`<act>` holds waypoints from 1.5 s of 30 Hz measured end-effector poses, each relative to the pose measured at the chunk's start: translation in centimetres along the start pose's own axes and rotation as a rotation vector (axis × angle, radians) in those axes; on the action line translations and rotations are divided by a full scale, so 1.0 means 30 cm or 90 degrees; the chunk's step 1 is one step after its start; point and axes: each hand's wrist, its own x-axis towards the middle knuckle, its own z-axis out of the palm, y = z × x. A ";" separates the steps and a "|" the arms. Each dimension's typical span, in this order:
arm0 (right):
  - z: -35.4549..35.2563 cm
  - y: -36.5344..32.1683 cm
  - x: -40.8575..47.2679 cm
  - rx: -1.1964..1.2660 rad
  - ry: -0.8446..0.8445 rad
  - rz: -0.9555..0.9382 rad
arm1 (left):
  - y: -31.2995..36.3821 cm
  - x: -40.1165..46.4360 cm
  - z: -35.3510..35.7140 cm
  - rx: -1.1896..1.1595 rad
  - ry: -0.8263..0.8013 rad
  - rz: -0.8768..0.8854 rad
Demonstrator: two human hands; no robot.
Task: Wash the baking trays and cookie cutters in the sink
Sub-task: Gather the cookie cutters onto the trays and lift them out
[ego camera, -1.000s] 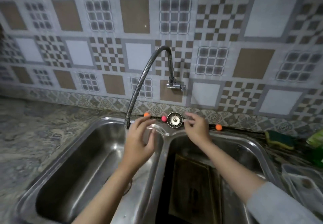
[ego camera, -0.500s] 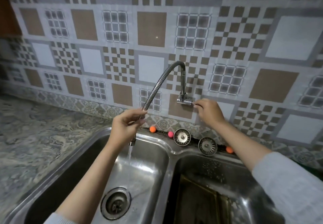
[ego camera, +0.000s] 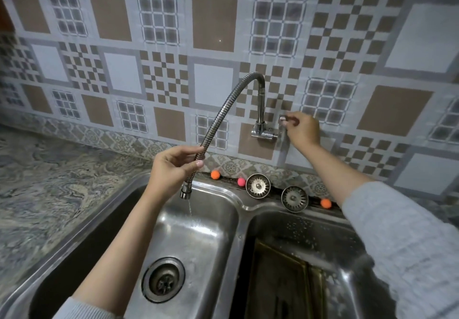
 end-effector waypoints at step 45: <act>0.022 0.453 -1.481 0.232 -0.866 0.730 | -0.346 -0.816 0.421 0.734 -1.063 -0.499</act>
